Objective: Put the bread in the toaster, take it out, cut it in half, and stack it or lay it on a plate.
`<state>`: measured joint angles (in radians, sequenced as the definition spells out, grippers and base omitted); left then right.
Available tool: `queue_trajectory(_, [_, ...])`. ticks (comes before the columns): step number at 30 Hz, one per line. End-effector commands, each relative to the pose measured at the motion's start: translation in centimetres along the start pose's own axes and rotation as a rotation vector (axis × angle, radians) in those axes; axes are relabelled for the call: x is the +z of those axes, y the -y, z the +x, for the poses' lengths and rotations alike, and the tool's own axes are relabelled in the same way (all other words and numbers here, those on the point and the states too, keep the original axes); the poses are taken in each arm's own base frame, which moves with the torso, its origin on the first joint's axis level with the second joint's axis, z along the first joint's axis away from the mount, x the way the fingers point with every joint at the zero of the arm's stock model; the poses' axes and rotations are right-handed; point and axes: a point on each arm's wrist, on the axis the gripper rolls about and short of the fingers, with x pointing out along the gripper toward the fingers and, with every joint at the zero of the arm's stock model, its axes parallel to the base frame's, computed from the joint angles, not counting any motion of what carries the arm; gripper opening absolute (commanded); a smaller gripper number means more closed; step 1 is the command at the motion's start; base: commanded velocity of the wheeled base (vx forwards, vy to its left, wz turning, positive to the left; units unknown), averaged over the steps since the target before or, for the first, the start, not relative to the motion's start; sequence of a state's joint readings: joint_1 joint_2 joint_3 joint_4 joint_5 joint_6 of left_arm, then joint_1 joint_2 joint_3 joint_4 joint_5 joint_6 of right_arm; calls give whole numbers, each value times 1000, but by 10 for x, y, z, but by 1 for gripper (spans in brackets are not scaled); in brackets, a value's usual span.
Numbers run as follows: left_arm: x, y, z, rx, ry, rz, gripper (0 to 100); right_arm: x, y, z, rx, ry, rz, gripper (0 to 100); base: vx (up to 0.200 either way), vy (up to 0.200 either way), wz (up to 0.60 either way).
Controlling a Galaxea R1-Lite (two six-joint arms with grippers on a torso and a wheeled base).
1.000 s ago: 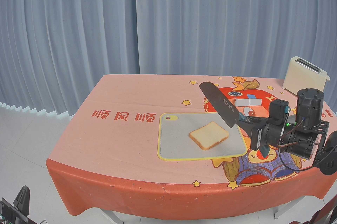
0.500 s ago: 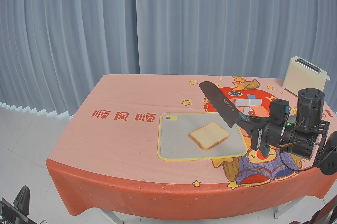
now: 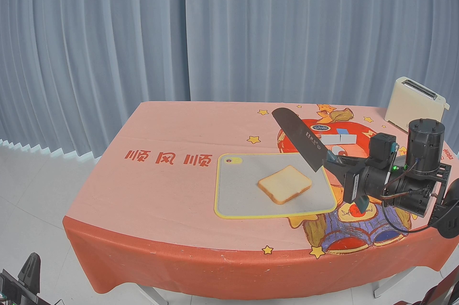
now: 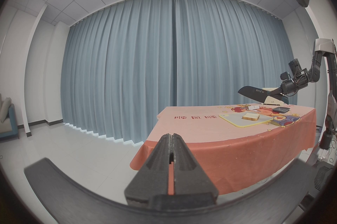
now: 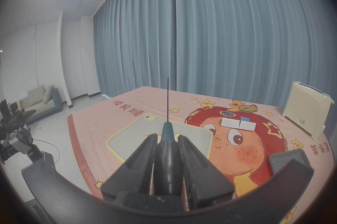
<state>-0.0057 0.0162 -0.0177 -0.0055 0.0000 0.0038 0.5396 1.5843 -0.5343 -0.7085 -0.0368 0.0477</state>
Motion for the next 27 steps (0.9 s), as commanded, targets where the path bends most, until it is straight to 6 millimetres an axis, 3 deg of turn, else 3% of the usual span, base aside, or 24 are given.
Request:
queue_trajectory(1, [-5, 0, 1, 0, -13, 1, 0, 0, 0, 0, 0, 1, 0, 0, 0, 0, 0])
queue_trajectory(23, [-3, 0, 1, -13, 1, 5, 0, 0, 0, 0, 2, -1, -2, 0, 0, 0, 0])
queue_trajectory(27, [7, 0, 1, -11, 105, 3, 0, 0, 0, -1, 2, 1, -2, 0, 0, 0, 0])
